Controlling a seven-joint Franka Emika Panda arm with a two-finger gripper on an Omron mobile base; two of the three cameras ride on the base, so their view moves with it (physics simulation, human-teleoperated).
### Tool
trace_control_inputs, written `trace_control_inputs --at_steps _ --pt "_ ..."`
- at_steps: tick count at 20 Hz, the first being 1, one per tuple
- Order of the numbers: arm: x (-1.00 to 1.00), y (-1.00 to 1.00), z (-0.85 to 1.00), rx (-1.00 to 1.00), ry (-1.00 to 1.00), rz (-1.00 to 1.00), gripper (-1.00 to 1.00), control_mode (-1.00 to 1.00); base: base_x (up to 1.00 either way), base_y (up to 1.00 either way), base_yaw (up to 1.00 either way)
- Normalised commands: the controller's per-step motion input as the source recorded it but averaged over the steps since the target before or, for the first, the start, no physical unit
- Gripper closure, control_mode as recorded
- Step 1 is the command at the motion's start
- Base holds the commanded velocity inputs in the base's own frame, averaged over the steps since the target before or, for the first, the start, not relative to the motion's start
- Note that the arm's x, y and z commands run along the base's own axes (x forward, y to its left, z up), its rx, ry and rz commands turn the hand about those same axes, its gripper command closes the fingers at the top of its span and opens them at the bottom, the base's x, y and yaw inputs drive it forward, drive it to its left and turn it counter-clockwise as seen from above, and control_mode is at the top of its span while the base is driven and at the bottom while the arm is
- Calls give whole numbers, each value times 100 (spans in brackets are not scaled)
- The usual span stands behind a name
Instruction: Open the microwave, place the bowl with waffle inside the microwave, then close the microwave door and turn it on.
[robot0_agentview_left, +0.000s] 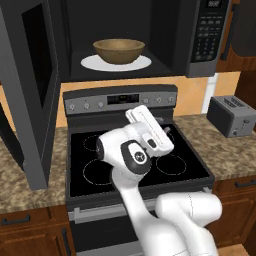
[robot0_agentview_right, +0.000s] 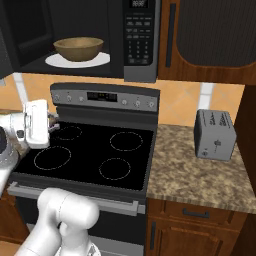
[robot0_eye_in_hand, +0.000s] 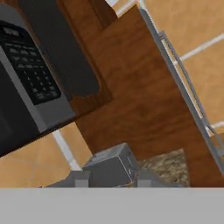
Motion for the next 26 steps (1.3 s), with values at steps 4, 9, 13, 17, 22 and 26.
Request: trace_control_inputs --at_steps 4,9,13,17,22,26 --pt "-13 90 0 -33 -16 -1 100 -100 0 0 0" --pt "-8 100 0 -37 -20 0 100 -100 0 0 0" --pt "-18 100 1 -28 -21 0 100 -100 0 0 0" --pt "-27 100 20 -22 -27 0 100 -100 0 0 0" --pt "-25 100 25 -23 -27 0 100 -100 0 0 0" --pt "-19 100 28 -20 -23 0 100 -100 0 0 0"
